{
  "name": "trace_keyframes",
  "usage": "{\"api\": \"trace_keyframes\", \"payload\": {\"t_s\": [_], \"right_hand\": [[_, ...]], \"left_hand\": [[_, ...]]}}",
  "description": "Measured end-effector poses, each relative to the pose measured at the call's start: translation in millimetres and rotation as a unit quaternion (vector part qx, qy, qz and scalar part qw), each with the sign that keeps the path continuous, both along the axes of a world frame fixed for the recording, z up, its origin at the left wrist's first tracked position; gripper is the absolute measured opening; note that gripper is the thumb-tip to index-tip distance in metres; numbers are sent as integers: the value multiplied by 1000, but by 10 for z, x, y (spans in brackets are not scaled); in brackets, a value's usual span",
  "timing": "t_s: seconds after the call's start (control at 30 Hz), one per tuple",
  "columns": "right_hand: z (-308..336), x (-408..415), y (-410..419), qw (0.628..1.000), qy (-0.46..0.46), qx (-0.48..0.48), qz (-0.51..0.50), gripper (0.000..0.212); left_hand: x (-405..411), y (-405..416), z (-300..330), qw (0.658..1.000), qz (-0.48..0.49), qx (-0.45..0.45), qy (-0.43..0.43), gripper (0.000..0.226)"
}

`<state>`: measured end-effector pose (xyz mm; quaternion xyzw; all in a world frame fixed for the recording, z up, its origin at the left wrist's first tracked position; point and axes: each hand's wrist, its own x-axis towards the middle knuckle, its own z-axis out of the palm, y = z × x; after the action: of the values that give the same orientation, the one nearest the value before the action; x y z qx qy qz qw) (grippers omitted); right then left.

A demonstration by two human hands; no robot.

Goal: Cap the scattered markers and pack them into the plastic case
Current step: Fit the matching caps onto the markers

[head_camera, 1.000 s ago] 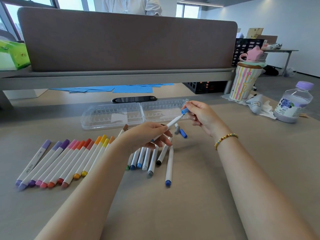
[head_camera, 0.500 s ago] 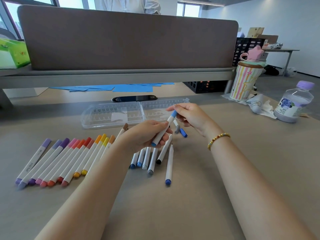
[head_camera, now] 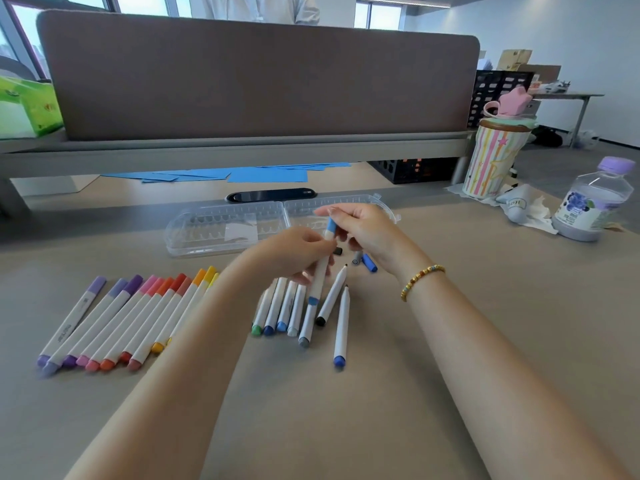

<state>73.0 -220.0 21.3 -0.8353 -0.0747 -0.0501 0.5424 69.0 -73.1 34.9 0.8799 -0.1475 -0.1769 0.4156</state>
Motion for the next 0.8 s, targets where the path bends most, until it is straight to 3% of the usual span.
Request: {"api": "trace_keyframes", "payload": {"t_s": [0.07, 0.27, 0.5, 0.7, 0.8], "right_hand": [[27, -8, 47, 1000, -10, -12, 4, 29], [6, 25, -87, 997, 18, -41, -57, 29], [-13, -63, 108, 963, 74, -245, 88, 24], [10, -48, 8, 965, 78, -245, 41, 26], [15, -33, -54, 970, 81, -229, 26, 27]], "left_hand": [[73, 120, 31, 996, 6, 75, -50, 34], [224, 390, -68, 989, 57, 131, -37, 45], [235, 284, -240, 965, 9, 253, -65, 47], [197, 203, -276, 947, -2, 309, -90, 43], [210, 150, -286, 950, 19, 291, -115, 41]]}}
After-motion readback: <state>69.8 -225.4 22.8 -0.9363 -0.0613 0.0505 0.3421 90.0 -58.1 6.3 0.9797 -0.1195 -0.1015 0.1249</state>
